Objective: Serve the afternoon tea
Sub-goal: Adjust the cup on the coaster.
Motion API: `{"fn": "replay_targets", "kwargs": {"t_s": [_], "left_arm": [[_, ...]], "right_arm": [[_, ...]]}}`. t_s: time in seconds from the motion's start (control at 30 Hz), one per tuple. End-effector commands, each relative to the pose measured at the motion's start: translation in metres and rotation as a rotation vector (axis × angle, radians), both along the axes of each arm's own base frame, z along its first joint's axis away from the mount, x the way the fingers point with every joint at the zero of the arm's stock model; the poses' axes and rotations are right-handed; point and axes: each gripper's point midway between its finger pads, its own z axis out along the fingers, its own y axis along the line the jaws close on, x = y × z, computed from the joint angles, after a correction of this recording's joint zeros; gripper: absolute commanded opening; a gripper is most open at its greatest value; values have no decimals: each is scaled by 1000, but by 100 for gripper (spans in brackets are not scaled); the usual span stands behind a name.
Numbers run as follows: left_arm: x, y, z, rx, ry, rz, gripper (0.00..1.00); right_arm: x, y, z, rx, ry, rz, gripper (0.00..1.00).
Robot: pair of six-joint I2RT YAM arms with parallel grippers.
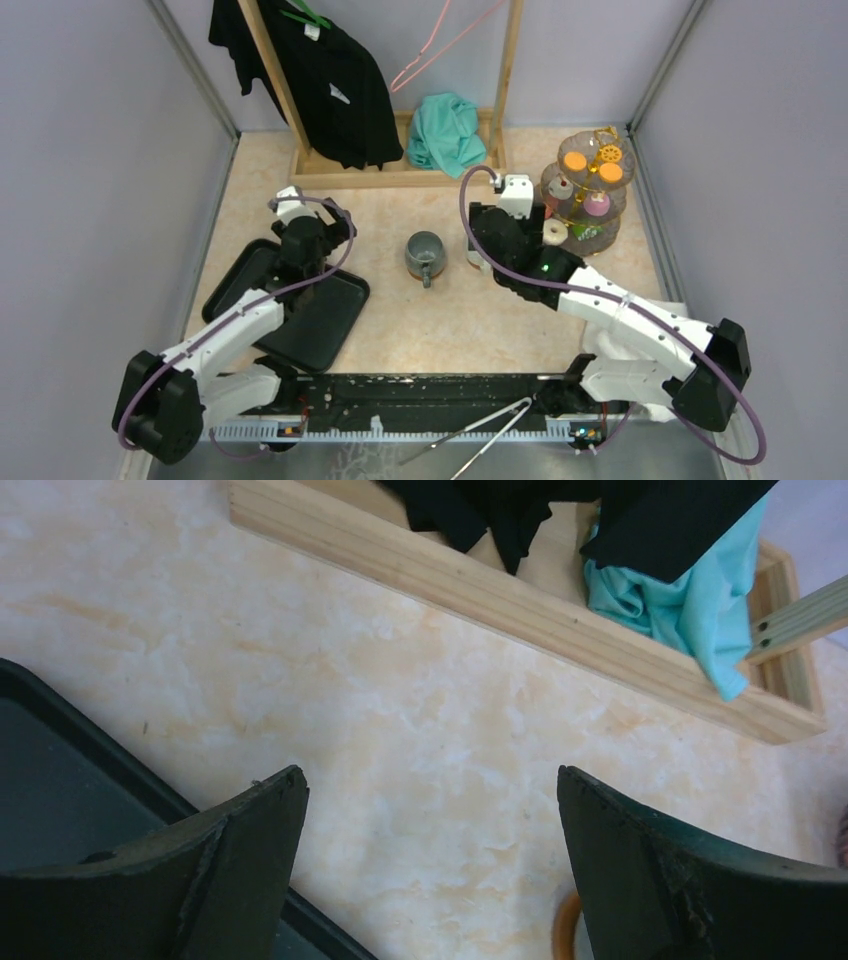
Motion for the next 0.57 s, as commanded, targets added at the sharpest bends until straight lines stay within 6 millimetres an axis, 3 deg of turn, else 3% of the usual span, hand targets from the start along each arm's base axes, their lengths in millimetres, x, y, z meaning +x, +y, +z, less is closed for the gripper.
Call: {"fn": "replay_targets", "kwargs": {"t_s": [0.0,0.17,0.53], "left_arm": [[11,9,7,117,-97,6,99],[19,13,7,196,-124,7,99],[22,12,10,231,-180,-24,99]], "right_arm": [[12,-11,26,9,-152,-65,87],[13,-15,22,17,-214,-64,94],[15,-17,-3,4,-198,-98,96]]}}
